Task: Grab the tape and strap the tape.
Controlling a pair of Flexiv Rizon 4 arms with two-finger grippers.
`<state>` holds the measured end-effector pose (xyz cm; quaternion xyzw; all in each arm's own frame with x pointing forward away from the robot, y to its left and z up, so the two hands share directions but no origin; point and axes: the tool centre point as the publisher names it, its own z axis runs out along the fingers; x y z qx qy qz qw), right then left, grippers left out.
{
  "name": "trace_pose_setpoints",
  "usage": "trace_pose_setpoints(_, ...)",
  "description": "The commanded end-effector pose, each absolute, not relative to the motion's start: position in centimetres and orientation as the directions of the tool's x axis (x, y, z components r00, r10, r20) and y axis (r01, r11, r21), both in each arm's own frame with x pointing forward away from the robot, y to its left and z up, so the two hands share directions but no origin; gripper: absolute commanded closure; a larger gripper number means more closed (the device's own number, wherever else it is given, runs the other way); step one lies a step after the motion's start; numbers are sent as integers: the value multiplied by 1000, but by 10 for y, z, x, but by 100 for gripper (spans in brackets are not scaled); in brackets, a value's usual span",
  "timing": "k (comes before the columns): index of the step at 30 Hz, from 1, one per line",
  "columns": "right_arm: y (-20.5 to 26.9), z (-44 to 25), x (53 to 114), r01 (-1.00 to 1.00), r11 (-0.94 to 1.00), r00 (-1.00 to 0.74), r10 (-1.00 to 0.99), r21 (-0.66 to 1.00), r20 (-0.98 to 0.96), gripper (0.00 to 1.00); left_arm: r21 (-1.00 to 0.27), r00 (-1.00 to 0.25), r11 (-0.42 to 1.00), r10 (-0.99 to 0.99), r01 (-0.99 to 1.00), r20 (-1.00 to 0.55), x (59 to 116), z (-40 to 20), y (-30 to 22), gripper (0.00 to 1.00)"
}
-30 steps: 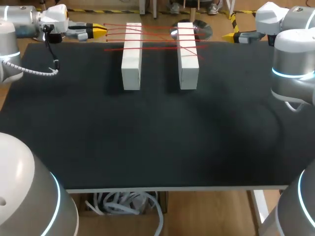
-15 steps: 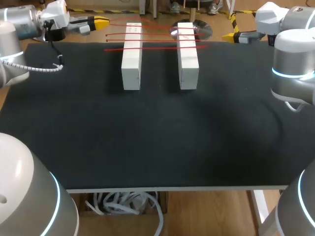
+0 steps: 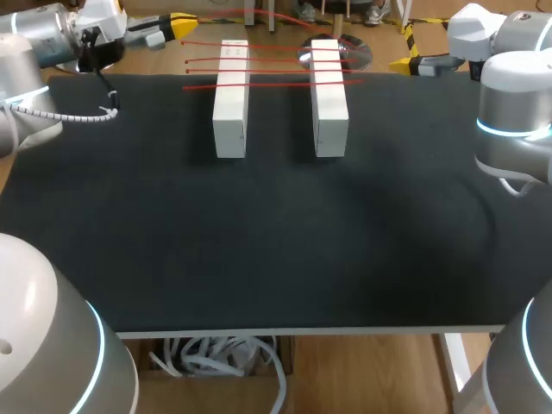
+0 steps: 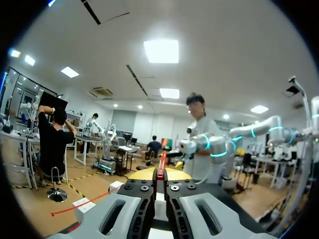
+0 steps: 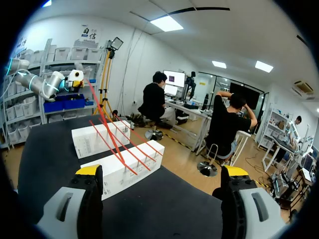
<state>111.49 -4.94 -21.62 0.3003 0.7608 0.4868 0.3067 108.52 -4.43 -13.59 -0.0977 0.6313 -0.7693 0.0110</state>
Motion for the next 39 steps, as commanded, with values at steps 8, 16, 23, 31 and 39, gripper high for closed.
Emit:
trace_pose_setpoints(8, -50, -217, 1115, 157, 344, -632, 755, 926, -174, 0, -962, -983, -262, -139, -81, 120, 1079, -117, -56, 100)
trace_pose_setpoints(16, -50, -217, 1115, 157, 344, -632, 755, 926, -174, 0, -954, -984, -292, -137, -66, 110, 1077, -108, -66, 100)
trace_pose_setpoints(23, -50, -217, 1115, 157, 344, -632, 755, 926, -174, 0, -949, -985, -310, -133, -64, 110, 1074, -104, -75, 100)
trace_pose_setpoints(31, -50, -217, 1115, 157, 344, -632, 755, 926, -174, 0, -947, -984, -316, -148, -49, 100, 1075, -104, -80, 100)
trace_pose_setpoints(39, -50, -217, 1115, 157, 344, -632, 755, 926, -174, 0, -948, -983, -316, -157, -47, 101, 1075, -104, -80, 100)
